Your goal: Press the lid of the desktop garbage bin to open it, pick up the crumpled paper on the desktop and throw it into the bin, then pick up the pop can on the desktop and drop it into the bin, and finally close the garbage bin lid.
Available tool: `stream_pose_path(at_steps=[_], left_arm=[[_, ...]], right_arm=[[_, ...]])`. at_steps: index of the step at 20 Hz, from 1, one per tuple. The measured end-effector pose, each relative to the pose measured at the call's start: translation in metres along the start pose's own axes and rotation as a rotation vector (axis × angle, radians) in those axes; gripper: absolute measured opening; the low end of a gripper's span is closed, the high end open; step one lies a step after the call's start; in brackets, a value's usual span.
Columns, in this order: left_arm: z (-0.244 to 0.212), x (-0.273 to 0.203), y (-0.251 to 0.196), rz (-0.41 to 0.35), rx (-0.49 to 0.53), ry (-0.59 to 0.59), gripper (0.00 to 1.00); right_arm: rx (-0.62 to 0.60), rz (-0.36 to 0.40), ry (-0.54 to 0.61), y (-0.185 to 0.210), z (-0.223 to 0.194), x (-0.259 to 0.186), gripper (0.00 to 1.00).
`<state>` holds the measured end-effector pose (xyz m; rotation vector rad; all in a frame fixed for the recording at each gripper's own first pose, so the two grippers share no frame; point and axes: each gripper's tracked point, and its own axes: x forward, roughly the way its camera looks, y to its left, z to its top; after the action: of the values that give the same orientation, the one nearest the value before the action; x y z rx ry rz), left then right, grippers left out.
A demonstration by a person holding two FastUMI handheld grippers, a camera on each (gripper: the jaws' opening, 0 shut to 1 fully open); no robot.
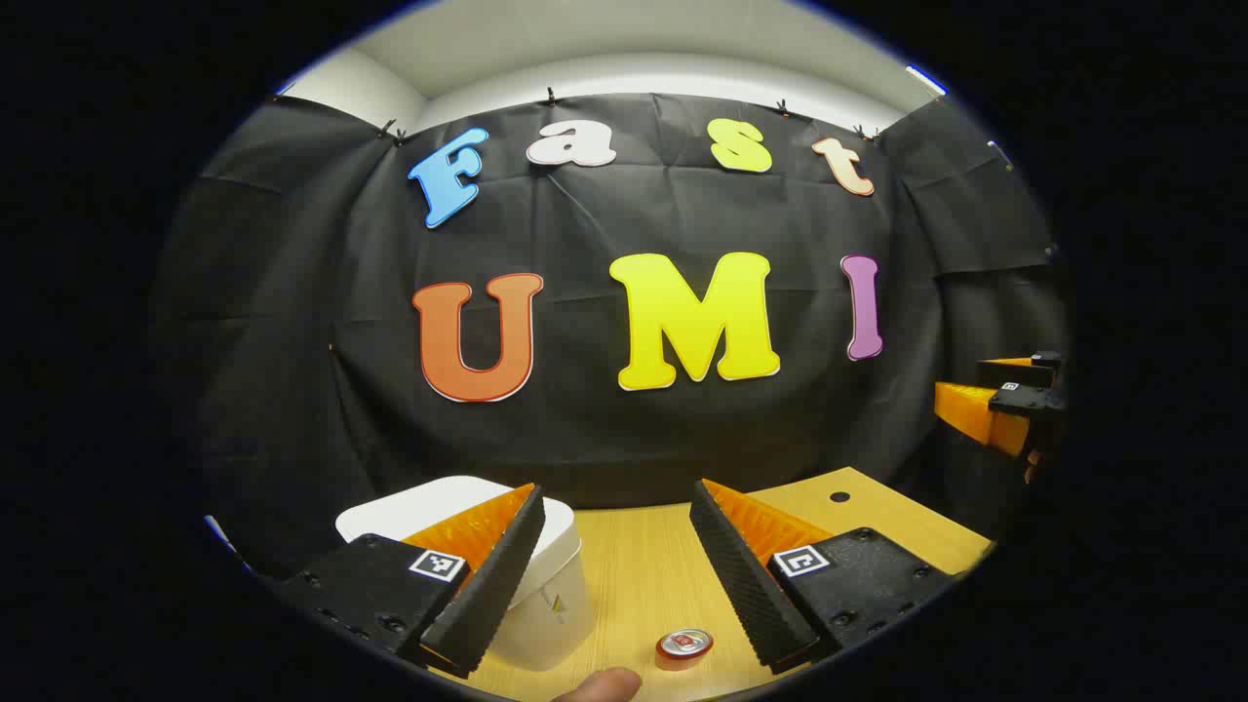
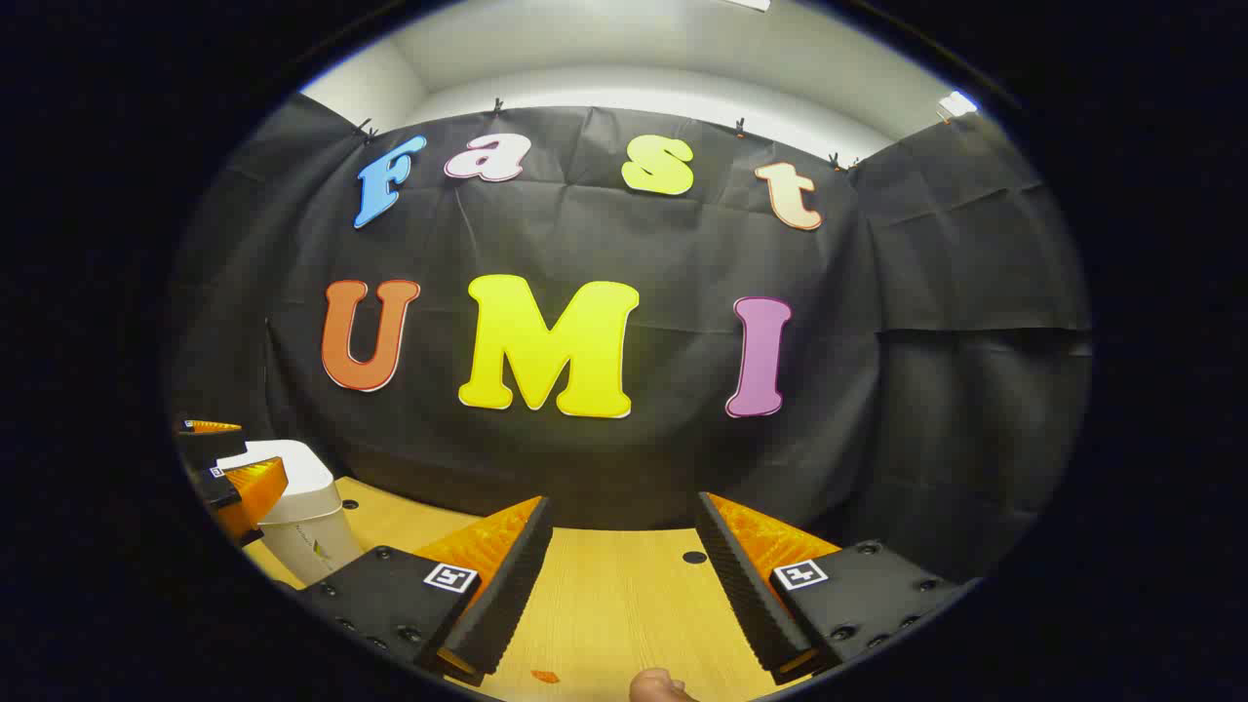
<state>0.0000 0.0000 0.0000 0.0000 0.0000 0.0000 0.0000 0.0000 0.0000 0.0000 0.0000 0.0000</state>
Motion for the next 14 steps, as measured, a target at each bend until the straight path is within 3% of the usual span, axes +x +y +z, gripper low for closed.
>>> stream_pose_path(at_steps=[14], left_arm=[[-0.005,-0.001,-0.018,-0.028,0.008,0.017,0.99]], right_arm=[[-0.012,0.024,-0.001,-0.004,-0.006,-0.009,0.94]])
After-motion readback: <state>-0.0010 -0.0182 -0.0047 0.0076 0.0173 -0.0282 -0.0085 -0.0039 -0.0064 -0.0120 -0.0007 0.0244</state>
